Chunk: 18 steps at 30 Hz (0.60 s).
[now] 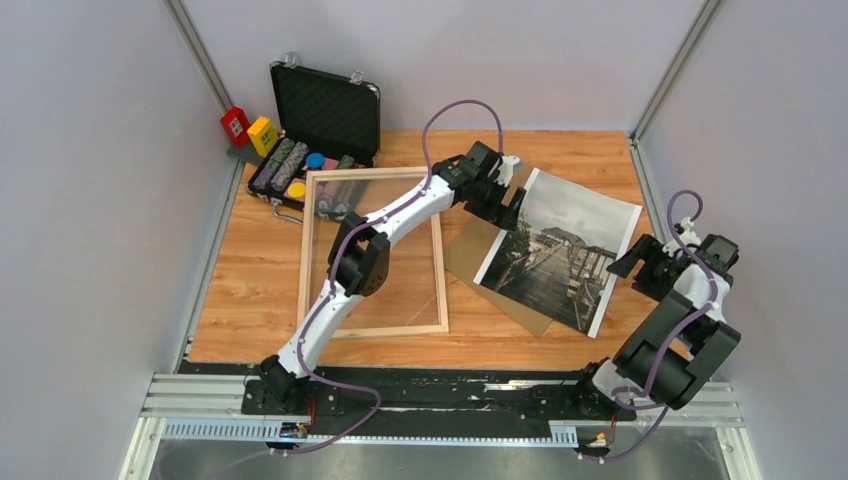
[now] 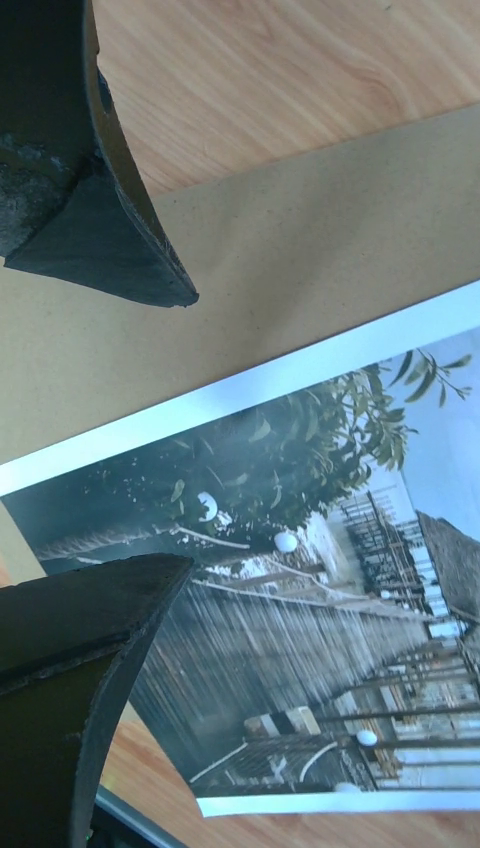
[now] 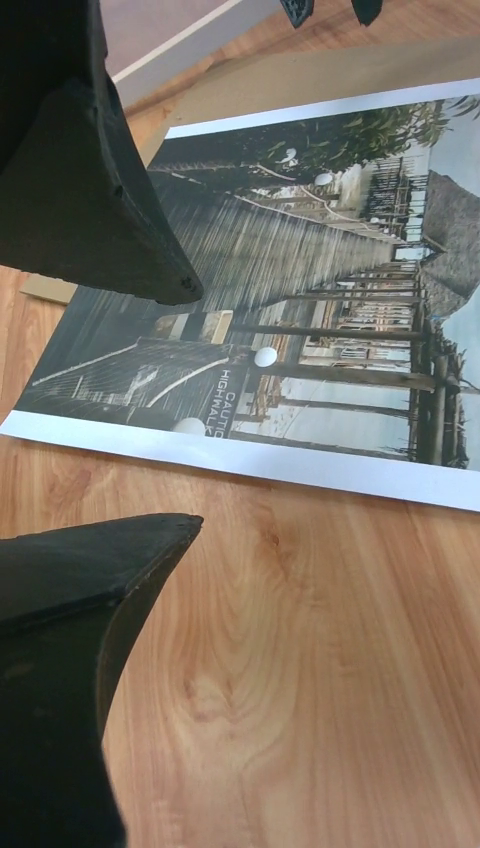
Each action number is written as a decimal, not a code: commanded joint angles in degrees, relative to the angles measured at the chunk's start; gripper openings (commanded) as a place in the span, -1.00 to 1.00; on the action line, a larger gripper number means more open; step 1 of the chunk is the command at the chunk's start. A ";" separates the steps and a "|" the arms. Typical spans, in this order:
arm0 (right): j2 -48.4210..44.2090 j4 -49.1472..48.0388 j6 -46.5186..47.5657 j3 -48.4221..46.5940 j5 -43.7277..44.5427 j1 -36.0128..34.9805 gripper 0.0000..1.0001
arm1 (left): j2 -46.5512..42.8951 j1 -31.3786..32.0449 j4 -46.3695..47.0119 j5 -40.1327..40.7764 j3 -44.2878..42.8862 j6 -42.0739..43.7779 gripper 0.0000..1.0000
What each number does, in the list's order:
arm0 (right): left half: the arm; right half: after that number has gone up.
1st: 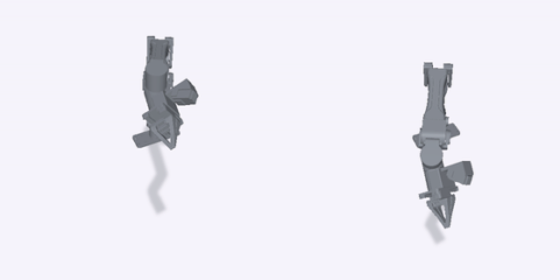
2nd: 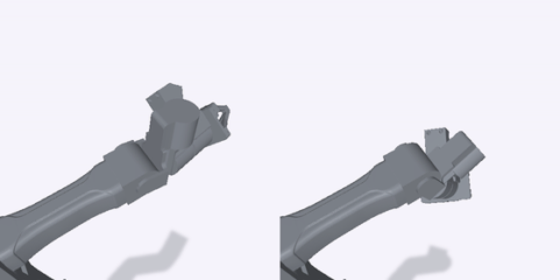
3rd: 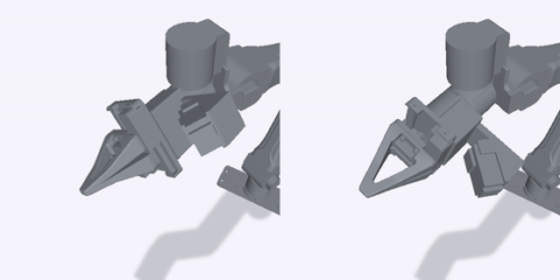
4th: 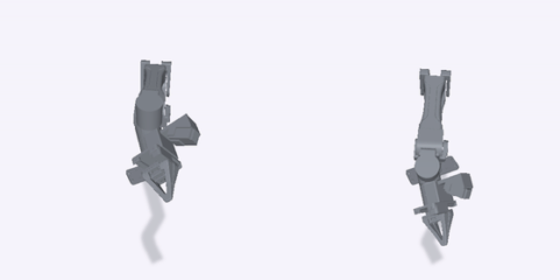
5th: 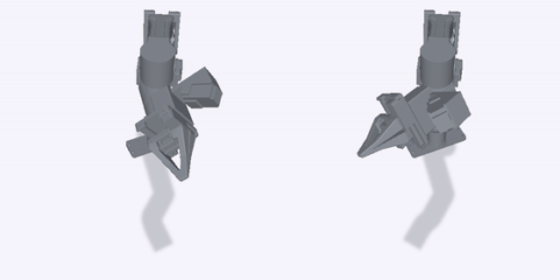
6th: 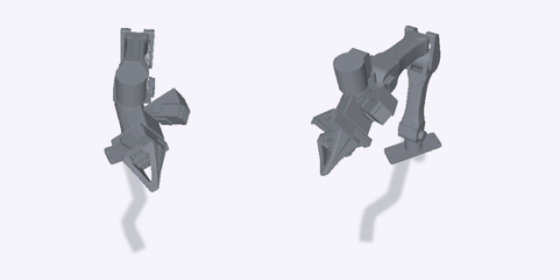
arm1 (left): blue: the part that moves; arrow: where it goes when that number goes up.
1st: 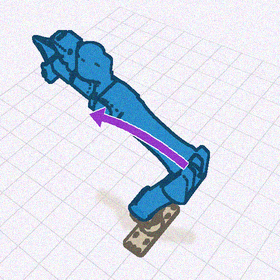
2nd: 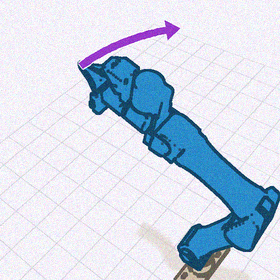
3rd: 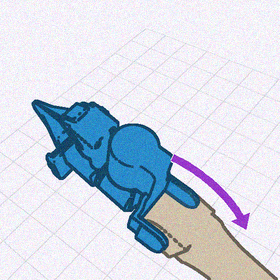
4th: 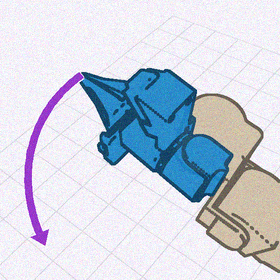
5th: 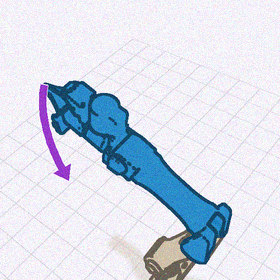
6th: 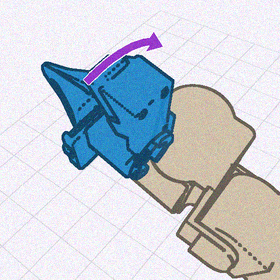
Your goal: Put the photo into the frame
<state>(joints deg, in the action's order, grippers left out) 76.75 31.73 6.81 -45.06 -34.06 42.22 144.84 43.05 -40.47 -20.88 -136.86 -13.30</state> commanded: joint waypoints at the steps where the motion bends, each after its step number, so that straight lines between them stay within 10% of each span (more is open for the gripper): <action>1: 3.75 0.80 2.00 -3.15 -3.64 0.32 0.48 | -0.25 0.37 2.64 0.06 -0.76 -2.98 1.00; 18: 16.79 -0.82 1.31 -7.38 -2.73 0.41 0.43 | 4.82 2.02 4.47 -4.45 -1.75 -5.94 1.00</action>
<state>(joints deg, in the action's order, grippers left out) 92.05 32.53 7.42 -50.06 -36.36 42.46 149.29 44.49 -37.08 -23.55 -136.68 -17.89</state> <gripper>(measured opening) 0.720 0.998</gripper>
